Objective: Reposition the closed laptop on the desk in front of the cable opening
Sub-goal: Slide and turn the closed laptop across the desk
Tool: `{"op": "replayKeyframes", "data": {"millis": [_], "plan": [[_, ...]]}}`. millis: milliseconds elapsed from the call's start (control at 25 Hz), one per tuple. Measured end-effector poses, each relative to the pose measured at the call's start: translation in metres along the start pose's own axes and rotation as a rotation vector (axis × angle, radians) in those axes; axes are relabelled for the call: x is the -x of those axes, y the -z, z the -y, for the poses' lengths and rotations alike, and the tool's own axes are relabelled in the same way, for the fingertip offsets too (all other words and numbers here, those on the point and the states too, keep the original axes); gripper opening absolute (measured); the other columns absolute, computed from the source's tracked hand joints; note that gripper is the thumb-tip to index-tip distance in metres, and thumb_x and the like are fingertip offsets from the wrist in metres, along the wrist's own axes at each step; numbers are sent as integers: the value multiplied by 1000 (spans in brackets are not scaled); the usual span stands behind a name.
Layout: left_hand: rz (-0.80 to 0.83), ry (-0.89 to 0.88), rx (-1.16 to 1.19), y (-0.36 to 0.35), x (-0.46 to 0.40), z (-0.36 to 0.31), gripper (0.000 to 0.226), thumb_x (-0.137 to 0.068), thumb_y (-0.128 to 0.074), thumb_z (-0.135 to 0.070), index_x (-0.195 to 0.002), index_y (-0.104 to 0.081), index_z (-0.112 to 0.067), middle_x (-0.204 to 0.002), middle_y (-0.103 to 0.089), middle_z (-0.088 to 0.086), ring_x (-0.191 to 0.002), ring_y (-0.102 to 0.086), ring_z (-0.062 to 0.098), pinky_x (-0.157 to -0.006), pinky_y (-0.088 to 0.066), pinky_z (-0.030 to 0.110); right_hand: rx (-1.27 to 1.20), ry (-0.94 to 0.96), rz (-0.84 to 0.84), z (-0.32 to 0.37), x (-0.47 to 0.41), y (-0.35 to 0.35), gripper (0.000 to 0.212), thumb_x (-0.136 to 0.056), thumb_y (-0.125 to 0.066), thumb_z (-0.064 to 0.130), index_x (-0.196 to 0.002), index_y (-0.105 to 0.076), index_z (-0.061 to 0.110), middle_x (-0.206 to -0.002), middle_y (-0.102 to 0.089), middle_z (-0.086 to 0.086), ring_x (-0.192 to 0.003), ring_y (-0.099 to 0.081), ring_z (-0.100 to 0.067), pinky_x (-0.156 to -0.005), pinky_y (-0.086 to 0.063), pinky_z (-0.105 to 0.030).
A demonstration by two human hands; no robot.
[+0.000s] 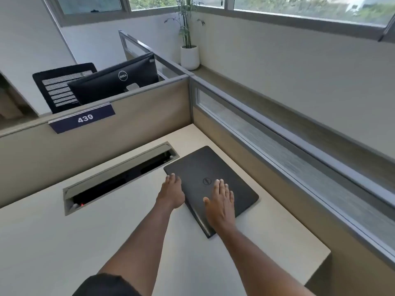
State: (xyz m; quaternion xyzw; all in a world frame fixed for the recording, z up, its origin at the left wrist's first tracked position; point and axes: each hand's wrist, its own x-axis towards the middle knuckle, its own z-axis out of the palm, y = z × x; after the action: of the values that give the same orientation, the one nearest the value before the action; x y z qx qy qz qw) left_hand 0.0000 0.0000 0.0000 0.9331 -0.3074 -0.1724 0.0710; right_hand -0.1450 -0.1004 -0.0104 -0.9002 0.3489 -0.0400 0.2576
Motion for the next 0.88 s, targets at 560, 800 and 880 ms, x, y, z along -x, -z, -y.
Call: {"op": "replayKeyframes", "data": {"millis": [560,800,880], "plan": [[2,-51,-33,-19,-66,7,57,-95,-47,-22,-146,-32,-2,-161,-20,16,-150,-13,33,-120,-24,42,-310,-896,-303,-30,-34,-19,94,-76,-82,26,-147,-25,4,-142,-40,-21,-117,-49,-41,-94,-46,-49],[-18,-46,-23,-7,-105,9,57,-95,-50,-30,-144,-35,-6,-159,-22,14,-147,-22,33,-117,-29,46,-412,-1034,-321,-33,-44,-30,79,-77,-79,30,-137,-35,3,-136,-44,-22,-116,-48,-42,-91,-51,-50],[-38,-37,-32,-3,-117,9,53,-94,-51,-32,-139,-40,-7,-154,-30,13,-142,-30,33,-111,-34,50,-408,-1053,-330,-32,-47,-32,78,-77,-78,29,-137,-35,4,-136,-43,-22,-116,-48,-41,-90,-51,-49]]}}
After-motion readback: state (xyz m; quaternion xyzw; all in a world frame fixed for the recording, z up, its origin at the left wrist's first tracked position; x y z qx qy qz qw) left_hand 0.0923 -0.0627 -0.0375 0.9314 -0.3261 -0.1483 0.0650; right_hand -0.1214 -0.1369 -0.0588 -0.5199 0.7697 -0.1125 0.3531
